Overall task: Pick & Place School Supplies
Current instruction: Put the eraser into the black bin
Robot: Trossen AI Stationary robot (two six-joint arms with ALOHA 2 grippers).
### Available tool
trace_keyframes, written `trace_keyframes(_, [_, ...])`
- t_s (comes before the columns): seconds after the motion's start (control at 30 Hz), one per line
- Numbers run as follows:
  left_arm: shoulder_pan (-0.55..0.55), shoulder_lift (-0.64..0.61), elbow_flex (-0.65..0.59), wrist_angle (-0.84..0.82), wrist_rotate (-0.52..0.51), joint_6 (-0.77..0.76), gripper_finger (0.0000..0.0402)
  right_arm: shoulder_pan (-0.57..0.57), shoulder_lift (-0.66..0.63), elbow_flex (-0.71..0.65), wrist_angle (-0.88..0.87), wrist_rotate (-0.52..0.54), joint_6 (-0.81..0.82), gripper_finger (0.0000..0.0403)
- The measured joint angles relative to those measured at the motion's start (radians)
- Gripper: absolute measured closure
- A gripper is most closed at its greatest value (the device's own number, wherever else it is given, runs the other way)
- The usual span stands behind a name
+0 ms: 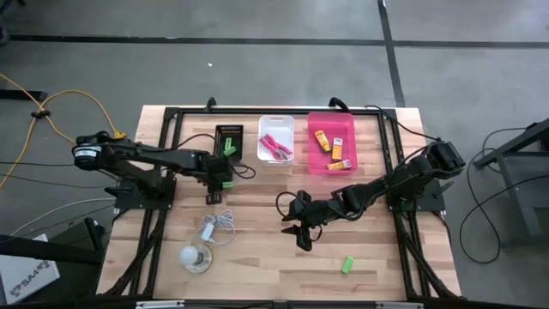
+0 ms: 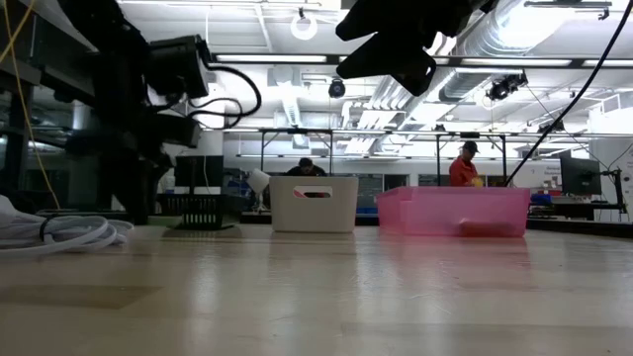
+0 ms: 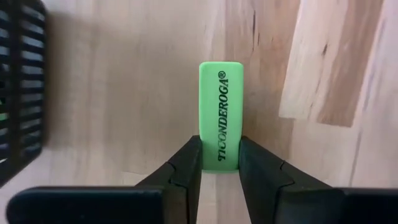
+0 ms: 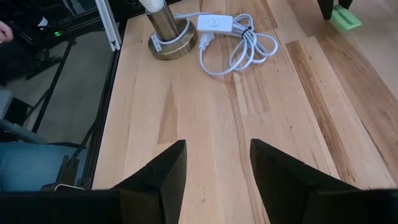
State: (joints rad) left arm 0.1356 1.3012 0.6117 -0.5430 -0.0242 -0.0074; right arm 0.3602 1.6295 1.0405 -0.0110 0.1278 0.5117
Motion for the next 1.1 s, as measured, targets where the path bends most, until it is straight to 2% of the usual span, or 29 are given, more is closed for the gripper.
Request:
trace_keyframes(0.33, [0.000,-0.127,0.012,-0.009,0.002,-0.069,0.0318,0.000,0.000,0.000,0.000,0.000,0.000,0.0237])
trace_keyframes(0.6, [0.030,-0.156,0.081,-0.006,-0.100,-0.010,0.0318,0.000,0.000,0.000,0.000,0.003,0.000,0.0237])
trace_keyframes(0.77, [0.136,-0.156,0.115,-0.001,-0.170,0.043,0.0318,0.000,0.000,0.000,0.001,0.003,0.000,0.0237])
trace_keyframes(0.9, [0.265,-0.154,0.116,0.003,-0.163,0.085,0.0318,0.000,0.000,0.000,0.001,0.001,0.000,0.0237])
trace_keyframes(0.97, [0.330,-0.152,0.116,0.003,-0.140,0.090,0.0318,0.000,0.000,0.000,0.001,0.001,0.000,0.0237])
trace_keyframes(1.1, [0.443,-0.136,0.116,0.019,-0.018,0.089,0.0318,0.000,0.000,0.000,0.001,0.001,0.000,0.0237])
